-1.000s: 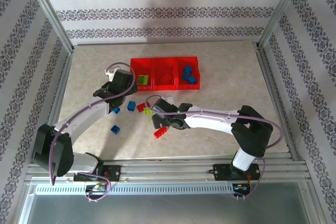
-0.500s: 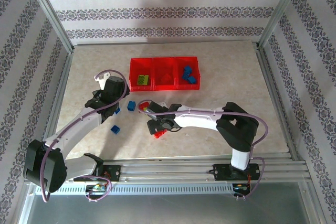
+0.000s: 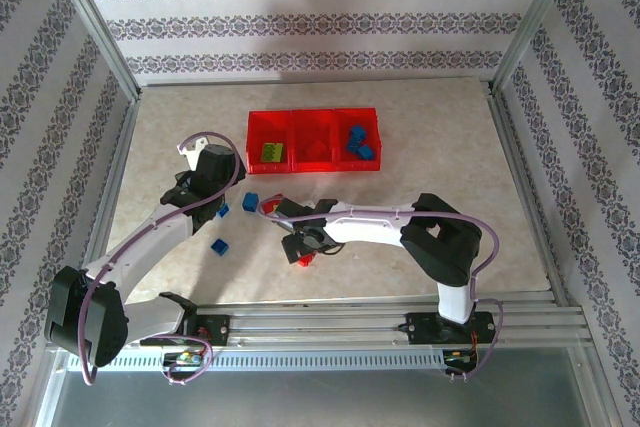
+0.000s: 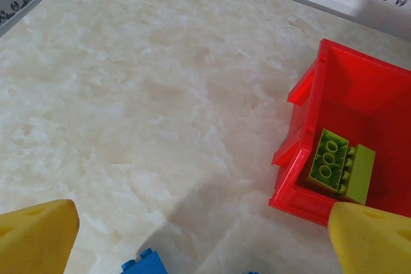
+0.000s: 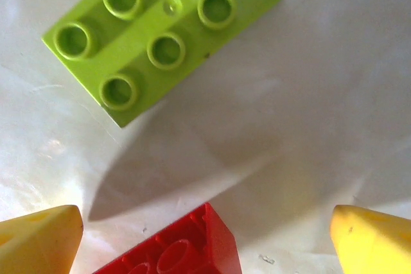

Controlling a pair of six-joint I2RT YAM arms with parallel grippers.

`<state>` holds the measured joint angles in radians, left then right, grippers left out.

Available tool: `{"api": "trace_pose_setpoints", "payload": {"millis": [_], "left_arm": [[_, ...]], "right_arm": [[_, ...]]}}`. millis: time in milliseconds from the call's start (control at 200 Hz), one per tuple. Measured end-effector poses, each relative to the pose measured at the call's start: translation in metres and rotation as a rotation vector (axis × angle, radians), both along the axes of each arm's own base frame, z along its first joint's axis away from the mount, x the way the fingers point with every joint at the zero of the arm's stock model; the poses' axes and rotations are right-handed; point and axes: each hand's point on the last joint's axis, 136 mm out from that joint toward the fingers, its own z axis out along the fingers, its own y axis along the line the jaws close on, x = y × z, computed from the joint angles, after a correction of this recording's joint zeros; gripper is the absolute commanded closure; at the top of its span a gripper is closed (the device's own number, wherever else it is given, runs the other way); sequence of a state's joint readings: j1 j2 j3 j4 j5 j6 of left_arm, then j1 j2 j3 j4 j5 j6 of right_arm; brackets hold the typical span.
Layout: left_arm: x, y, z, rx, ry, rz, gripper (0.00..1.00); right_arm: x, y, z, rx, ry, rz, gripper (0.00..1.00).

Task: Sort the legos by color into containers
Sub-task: Pick up the lego from the bottom-center of the table.

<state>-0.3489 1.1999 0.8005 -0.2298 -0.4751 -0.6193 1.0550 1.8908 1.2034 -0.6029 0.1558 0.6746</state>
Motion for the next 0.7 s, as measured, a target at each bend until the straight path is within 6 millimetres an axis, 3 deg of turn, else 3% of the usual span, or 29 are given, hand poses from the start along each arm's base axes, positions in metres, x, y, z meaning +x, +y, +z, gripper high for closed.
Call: {"api": "trace_pose_setpoints", "payload": {"millis": [175,250,700], "left_arm": [[0.001,0.001,0.0,-0.007,-0.002,0.003,0.0],[0.002,0.001,0.0,-0.014,-0.006,0.004,0.0],[0.004,0.0,-0.004,-0.03,0.004,0.004,0.0]], "right_arm": [[-0.006,-0.003,-0.001,-0.019,0.011,0.01,0.02],[-0.007,-0.002,-0.001,-0.018,0.011,0.013,0.06],[-0.023,-0.007,-0.002,-0.015,0.044,0.06,0.53]]}}
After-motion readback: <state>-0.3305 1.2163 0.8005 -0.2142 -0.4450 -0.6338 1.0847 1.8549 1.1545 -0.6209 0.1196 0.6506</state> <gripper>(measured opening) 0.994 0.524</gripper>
